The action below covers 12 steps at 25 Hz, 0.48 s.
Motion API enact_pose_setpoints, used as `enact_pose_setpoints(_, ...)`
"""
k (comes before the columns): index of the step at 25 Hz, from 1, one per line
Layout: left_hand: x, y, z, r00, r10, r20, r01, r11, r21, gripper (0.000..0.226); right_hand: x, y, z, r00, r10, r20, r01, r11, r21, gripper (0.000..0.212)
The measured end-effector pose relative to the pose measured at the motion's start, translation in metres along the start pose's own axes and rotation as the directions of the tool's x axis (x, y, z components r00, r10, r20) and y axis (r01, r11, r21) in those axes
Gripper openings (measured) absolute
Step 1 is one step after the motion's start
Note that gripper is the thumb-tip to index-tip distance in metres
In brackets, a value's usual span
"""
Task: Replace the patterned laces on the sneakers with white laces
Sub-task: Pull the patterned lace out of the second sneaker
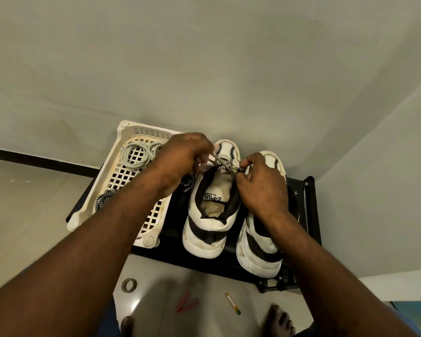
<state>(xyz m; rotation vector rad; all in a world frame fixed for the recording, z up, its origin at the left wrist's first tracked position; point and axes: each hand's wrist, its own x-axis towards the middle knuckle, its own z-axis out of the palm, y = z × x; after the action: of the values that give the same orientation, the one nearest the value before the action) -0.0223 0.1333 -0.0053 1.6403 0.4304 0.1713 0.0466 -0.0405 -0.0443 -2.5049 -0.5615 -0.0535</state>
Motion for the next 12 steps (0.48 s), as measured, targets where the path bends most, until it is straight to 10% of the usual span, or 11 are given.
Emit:
enact_pose_setpoints(2, 0.004, 0.000, -0.012, 0.999, 0.014, -0.050, -0.013, 1.000, 0.023, 0.041, -0.001, 0.000, -0.001, 1.000, 0.003, 0.003, -0.003, 1.000, -0.006, 0.022)
enact_pose_setpoints(5, 0.001, -0.012, -0.014, 0.994, 0.051, 0.096, -0.104, 0.701, 0.705, 0.046, -0.001, -0.001, 0.000, 1.000, 0.003, 0.011, -0.003, 1.000, -0.021, 0.023)
enact_pose_setpoints(10, -0.003, -0.002, -0.013, 0.990, 0.070, 0.124, -0.058, 0.993, -0.098, 0.043, -0.001, -0.002, 0.002, 1.000, -0.003, 0.004, 0.003, 0.999, -0.034, 0.022)
enact_pose_setpoints(12, -0.002, -0.003, -0.017, 0.986, 0.053, 0.155, -0.089, 0.968, 0.236, 0.050, -0.001, -0.001, 0.002, 1.000, -0.001, 0.006, 0.001, 0.999, -0.033, 0.022)
